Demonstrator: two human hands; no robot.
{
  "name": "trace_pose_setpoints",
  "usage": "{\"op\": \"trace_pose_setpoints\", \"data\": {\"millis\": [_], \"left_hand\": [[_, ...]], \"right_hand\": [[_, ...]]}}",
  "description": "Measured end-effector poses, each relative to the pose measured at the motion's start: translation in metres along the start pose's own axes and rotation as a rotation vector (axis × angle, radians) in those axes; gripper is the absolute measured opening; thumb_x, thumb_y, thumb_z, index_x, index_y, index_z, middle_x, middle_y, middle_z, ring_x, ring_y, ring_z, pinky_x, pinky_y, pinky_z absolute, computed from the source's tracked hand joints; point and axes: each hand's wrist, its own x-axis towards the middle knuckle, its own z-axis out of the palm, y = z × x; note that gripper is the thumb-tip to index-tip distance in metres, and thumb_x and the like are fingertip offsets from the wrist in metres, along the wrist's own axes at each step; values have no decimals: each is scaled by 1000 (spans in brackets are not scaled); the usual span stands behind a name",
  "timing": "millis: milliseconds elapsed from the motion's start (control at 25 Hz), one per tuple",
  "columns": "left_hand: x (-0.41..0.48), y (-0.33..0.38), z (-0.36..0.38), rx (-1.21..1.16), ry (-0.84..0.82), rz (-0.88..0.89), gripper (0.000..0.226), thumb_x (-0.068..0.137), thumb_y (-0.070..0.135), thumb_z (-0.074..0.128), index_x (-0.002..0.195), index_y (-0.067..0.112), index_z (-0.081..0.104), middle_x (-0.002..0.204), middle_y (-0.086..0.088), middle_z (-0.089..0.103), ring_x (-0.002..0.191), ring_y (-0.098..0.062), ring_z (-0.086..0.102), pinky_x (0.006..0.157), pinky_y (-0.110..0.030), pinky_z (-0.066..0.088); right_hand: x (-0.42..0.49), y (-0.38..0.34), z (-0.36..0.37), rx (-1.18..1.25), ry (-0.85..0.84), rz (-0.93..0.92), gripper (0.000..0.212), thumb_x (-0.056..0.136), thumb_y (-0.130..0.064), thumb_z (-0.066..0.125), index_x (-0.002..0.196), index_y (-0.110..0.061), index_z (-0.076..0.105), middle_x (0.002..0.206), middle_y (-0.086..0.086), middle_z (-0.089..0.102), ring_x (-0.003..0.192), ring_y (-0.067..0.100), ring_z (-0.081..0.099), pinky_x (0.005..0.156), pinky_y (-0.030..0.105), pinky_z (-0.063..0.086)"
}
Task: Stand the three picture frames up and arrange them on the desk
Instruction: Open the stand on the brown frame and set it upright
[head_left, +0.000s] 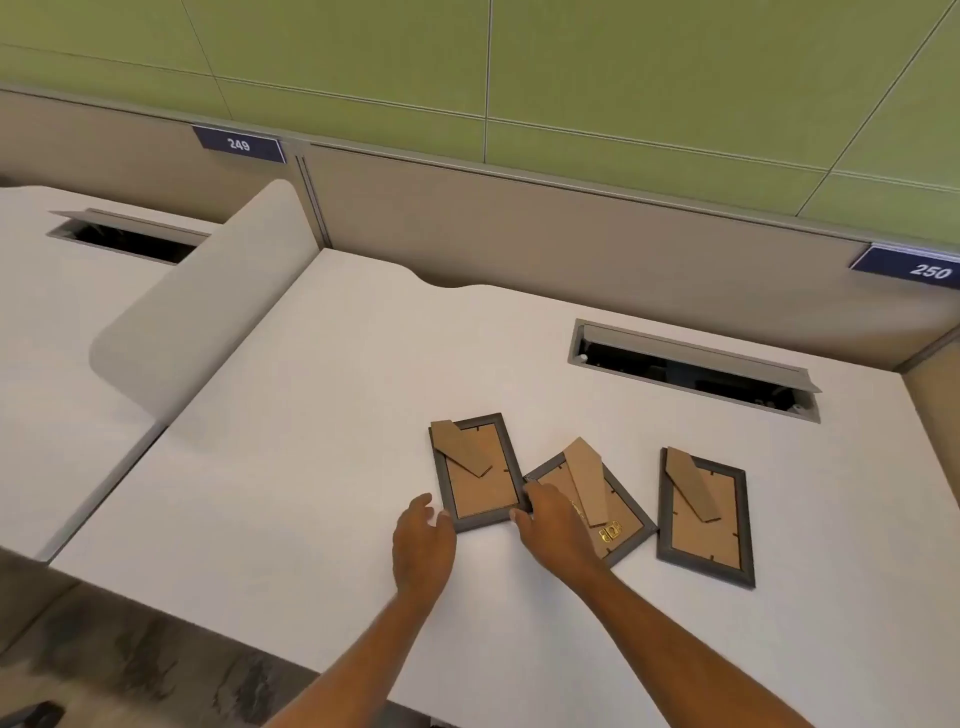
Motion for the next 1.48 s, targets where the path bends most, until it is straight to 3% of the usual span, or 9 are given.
{"op": "trace_pose_setpoints", "data": {"millis": [360,480,560,680,840,1080,1240,1400,1480], "left_hand": [[9,11,-1,-190,-92,-252,43,107,20,54,148,15,62,147,-5,64,137,-30,59,110,-39,49],[14,11,3,-253,-71,-306,34,106,33,57,125,11,73,127,-12,74,118,-34,69,95,-45,58],[17,11,3,-286,-61,-314,25,107,30,56,104,13,74,105,-5,74,96,-24,67,80,-37,53],[22,8,3,-295,-53,-323,29,105,18,52,76,17,54,79,-3,55,72,-20,47,65,-34,38],[28,8,-7,-313,-91,-278,23,104,10,51,98,19,72,98,-2,74,90,-22,69,81,-38,60],[43,0,-18,-354,-150,-185,30,108,5,54,125,15,76,104,-12,81,90,-24,77,85,-35,67],[44,1,-27,-237,-137,17,33,108,9,58,135,21,71,104,-4,79,85,-16,78,83,-32,67],[57,0,-31,-19,-107,290,60,95,11,81,150,26,64,139,1,65,121,-18,65,103,-39,59],[63,3,-30,62,-51,416,58,93,8,83,145,28,69,148,-3,62,136,-22,59,106,-41,57]], "right_hand": [[2,-7,5,112,24,162,22,102,-28,73,113,-10,70,107,6,69,98,23,67,84,38,60],[5,-10,9,132,43,237,21,98,-32,77,106,-14,71,101,4,70,92,22,70,81,41,64],[8,-10,13,168,59,287,25,98,-31,76,113,-12,73,107,6,73,97,24,71,79,37,61],[11,-10,12,252,103,329,22,101,-26,73,115,-9,75,109,9,74,101,26,72,77,32,53],[14,-12,3,472,163,454,21,101,-22,72,84,-9,69,81,5,66,77,19,62,70,33,51],[25,-15,-20,818,97,580,21,99,-23,77,95,-3,72,98,16,74,84,26,74,66,31,65],[31,-17,-31,911,116,573,23,96,-20,83,102,1,75,104,24,79,71,24,76,64,30,66],[33,-30,-50,954,98,587,20,95,-16,83,97,0,72,104,27,80,66,23,76,55,26,62],[32,-40,-62,971,81,583,22,95,-14,83,101,4,72,100,28,81,56,21,72,52,25,61]]}}
